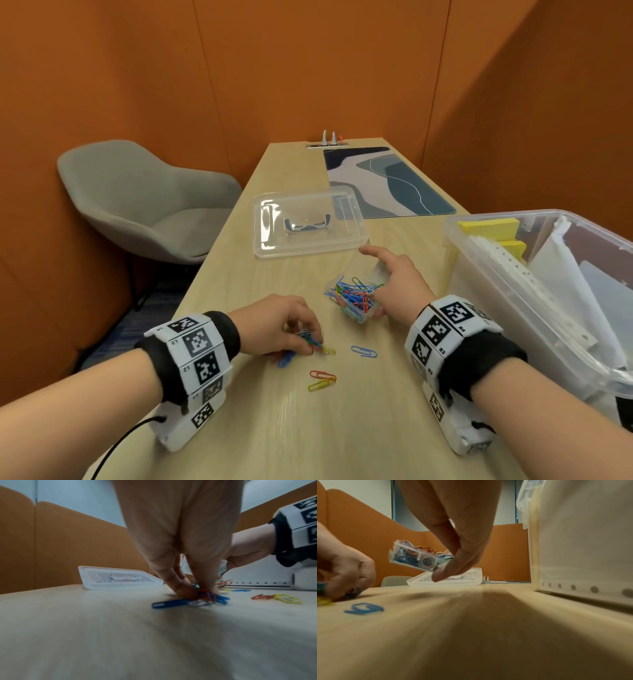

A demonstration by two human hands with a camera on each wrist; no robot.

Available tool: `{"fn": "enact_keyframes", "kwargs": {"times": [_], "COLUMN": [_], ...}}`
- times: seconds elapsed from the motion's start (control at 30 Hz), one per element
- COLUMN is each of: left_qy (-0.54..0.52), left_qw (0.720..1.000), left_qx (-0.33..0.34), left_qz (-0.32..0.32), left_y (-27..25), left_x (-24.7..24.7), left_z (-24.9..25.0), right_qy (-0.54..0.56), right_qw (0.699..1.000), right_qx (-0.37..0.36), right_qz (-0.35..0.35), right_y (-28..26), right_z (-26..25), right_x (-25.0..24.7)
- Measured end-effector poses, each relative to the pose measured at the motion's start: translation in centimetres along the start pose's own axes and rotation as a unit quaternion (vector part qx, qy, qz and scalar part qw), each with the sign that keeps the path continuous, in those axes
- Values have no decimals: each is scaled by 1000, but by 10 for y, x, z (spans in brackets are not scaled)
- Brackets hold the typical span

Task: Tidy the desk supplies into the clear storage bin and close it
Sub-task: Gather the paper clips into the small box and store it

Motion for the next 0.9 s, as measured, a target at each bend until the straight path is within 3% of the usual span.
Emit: {"fn": "enact_keyframes", "kwargs": {"times": [0.1,0.23,0.37,0.5,0.63,0.77,0.83,0.9], "left_qy": [10,-71,-177,-155,-66,-77,-54,17], "left_qw": [999,995,975,966,987,981,990,991], "left_qx": [-27,-36,5,51,43,7,-57,-136], "left_qz": [32,58,138,202,141,179,114,-5], "left_y": [4,5,4,16,27,-1,-16,-32], "left_x": [-6,-23,-61,-79,-59,-65,-55,-30], "left_z": [-3,-4,18,53,64,37,9,-19], "right_qy": [-13,-13,-20,-28,-14,-22,-18,-17], "right_qw": [1000,1000,999,997,998,999,1000,1000], "right_qx": [-8,-15,-18,-47,-54,-35,-21,-11], "right_qz": [-9,-13,-24,-46,-38,-15,1,19], "right_y": [0,-2,-3,-5,-9,-7,-6,-5], "right_z": [-1,-4,-6,-13,-17,-13,-11,-9], "right_x": [1,1,3,7,3,0,-2,-6]}}
Point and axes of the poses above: each hand's wrist, its own y-axis towards the middle knuckle, its own x-axis out of the palm, z = x × y, the point moved 7 cm from there along y, towards the middle knuckle, and after that the axes turned 6 degrees about -x, right-handed, at the moved point
